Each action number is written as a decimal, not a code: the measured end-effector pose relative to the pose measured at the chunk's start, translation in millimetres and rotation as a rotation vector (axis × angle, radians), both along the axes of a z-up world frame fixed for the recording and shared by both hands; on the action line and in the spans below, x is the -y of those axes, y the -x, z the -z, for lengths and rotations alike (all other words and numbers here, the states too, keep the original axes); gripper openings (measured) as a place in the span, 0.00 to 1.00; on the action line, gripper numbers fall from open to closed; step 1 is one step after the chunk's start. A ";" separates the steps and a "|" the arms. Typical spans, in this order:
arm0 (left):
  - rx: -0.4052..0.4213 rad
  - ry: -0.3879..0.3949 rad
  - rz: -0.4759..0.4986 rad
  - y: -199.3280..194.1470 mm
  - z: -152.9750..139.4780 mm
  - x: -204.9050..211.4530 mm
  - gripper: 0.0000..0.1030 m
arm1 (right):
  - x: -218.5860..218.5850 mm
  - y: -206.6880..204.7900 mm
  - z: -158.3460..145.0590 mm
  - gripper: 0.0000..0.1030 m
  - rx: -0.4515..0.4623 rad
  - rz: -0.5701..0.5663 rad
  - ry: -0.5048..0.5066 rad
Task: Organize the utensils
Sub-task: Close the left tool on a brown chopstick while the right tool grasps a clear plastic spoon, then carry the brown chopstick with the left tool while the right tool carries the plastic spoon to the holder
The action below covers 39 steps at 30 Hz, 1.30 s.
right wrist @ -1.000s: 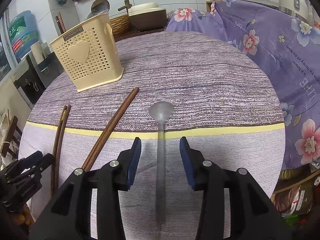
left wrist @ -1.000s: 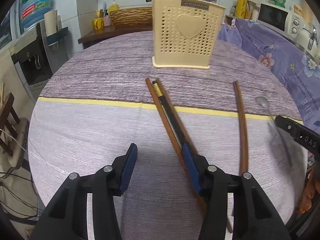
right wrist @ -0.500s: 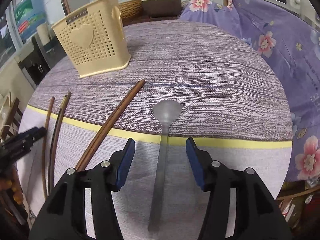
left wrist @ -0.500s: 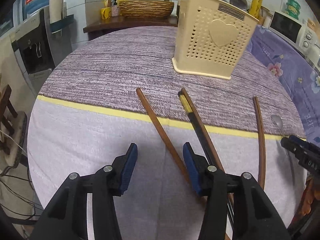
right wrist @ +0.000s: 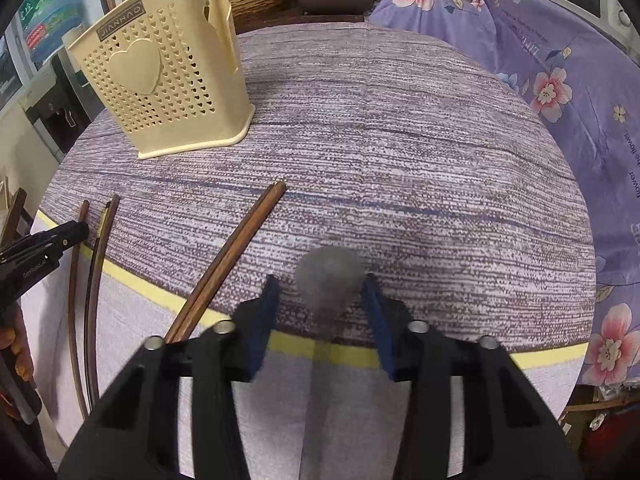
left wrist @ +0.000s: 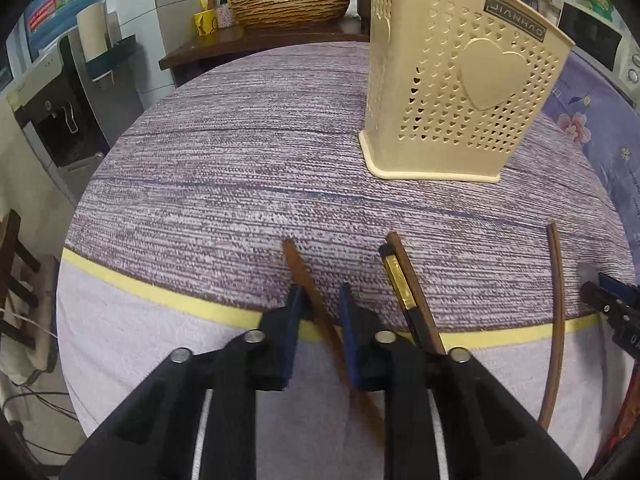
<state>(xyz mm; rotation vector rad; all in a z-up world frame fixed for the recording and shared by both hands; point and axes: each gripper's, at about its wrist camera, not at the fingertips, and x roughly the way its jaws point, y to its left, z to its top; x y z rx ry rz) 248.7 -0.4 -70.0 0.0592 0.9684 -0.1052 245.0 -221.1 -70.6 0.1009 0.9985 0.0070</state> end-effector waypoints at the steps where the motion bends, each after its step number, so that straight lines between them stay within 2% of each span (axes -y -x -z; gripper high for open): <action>1: 0.001 -0.002 0.001 -1.6 -0.5 0.7 0.13 | 0.0 -1.4 0.0 0.35 0.001 0.000 -0.008; 8: 0.014 -0.014 0.002 -4.7 -0.2 4.6 0.09 | -1.9 -3.0 -1.4 0.35 0.015 -0.013 -0.017; 13: 0.044 0.002 0.002 -5.5 -9.9 1.6 0.09 | -1.4 1.8 -15.2 0.35 0.073 -0.035 -0.056; 21: 0.210 0.082 0.028 24.0 -77.8 -10.6 0.08 | 3.2 23.8 -66.7 0.35 0.226 -0.081 -0.112; 22: 0.239 0.098 0.034 27.7 -90.0 -14.7 0.08 | 3.9 28.4 -76.6 0.31 0.252 -0.084 -0.117; 23: 0.273 0.108 0.036 33.5 -103.5 -18.6 0.08 | 5.1 32.4 -86.2 0.17 0.277 -0.086 -0.124; 24: 0.298 0.112 0.038 37.1 -113.0 -19.9 0.08 | 6.6 34.9 -92.5 0.07 0.290 -0.092 -0.134; 26: 0.355 0.127 0.041 44.6 -135.1 -23.4 0.08 | 10.2 38.1 -107.1 0.07 0.318 -0.106 -0.168; 28: 0.383 0.129 0.046 46.3 -145.8 -23.0 0.08 | 8.5 36.0 -112.3 0.07 0.323 -0.104 -0.141; 33: 0.389 0.125 0.048 46.1 -145.4 -20.5 0.08 | 4.8 20.5 -100.9 0.07 0.258 -0.122 -0.173; 35: 0.391 0.134 0.050 46.3 -144.9 -22.2 0.08 | -2.0 17.0 -94.6 0.08 0.248 -0.128 -0.159; 36: 0.392 0.136 0.050 46.7 -145.2 -23.1 0.08 | -7.1 12.8 -90.7 0.16 0.238 -0.149 -0.147; 37: 0.393 0.139 0.050 47.5 -145.8 -23.6 0.08 | -11.3 8.2 -84.5 0.29 0.217 -0.173 -0.143; 39: 0.390 0.146 0.053 48.1 -146.3 -24.1 0.08 | -20.4 -1.5 -73.8 0.43 0.191 -0.189 -0.139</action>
